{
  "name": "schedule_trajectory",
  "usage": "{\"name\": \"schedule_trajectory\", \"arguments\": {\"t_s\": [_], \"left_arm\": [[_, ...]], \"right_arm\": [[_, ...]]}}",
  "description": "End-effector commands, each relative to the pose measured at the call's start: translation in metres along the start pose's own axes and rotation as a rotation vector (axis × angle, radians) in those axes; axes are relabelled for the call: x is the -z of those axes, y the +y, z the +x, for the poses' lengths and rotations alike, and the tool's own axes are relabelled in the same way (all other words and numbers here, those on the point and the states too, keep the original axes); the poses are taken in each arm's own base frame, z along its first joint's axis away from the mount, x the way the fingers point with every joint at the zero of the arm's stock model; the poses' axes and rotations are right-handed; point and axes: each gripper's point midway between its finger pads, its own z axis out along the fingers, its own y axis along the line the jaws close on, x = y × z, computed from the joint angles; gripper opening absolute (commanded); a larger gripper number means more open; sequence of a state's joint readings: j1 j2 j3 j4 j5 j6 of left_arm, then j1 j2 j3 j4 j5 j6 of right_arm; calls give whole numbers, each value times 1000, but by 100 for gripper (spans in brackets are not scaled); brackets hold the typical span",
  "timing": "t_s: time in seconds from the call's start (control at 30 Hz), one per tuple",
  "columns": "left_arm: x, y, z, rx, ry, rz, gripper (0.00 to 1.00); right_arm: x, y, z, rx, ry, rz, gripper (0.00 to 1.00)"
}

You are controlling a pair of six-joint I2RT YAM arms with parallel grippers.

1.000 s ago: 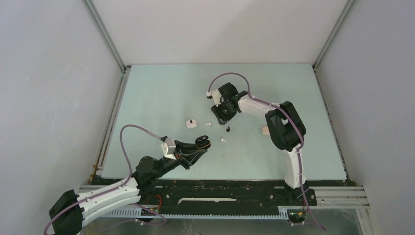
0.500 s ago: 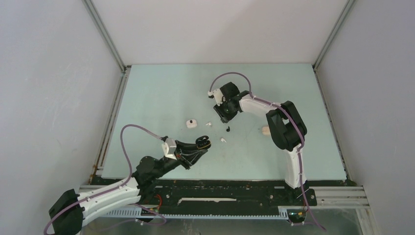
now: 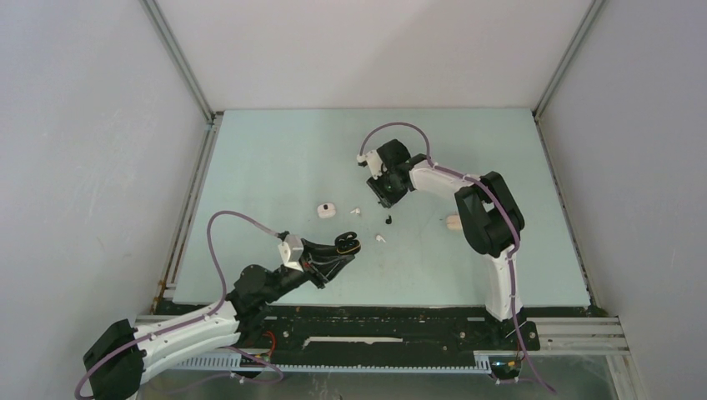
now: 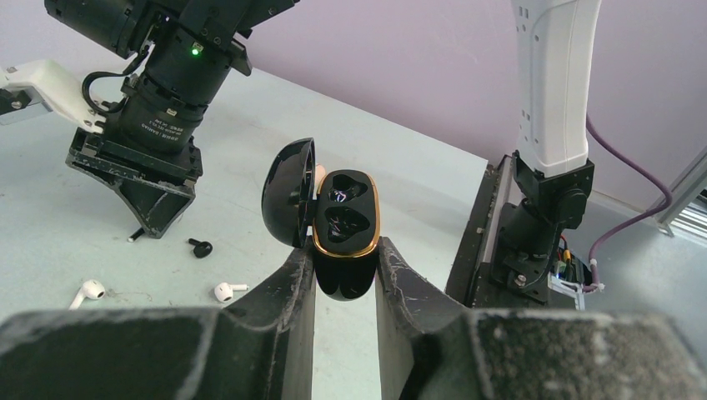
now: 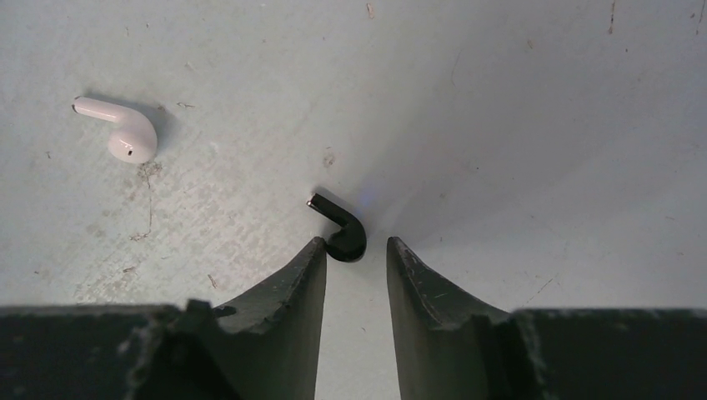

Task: Insert the wireless bluetooth earbuds into the charging case
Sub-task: Pick up the right earbud from the center of the board.

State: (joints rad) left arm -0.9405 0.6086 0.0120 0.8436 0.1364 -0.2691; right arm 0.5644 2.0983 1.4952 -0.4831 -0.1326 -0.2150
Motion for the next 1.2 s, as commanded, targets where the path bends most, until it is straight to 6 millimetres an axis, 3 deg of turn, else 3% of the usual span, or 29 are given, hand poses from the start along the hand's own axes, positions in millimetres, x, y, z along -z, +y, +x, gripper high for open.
{"name": "schedule_trajectory", "arguments": {"t_s": [0.0, 0.37, 0.67, 0.87, 1.17], "left_arm": [[-5, -6, -15, -12, -45, 25, 0], [-5, -5, -13, -9, -36, 21, 0], [-6, -5, -11, -10, -24, 17, 0], [-5, -2, -8, -9, -17, 7, 0], [-11, 5, 4, -11, 26, -24, 0]], "right_arm": [[12, -5, -16, 15, -54, 18, 32], [4, 2, -18, 39, -52, -25, 26], [8, -1, -26, 92, -74, 1, 11], [43, -8, -33, 202, -120, 62, 7], [122, -22, -25, 398, -120, 184, 9]]}}
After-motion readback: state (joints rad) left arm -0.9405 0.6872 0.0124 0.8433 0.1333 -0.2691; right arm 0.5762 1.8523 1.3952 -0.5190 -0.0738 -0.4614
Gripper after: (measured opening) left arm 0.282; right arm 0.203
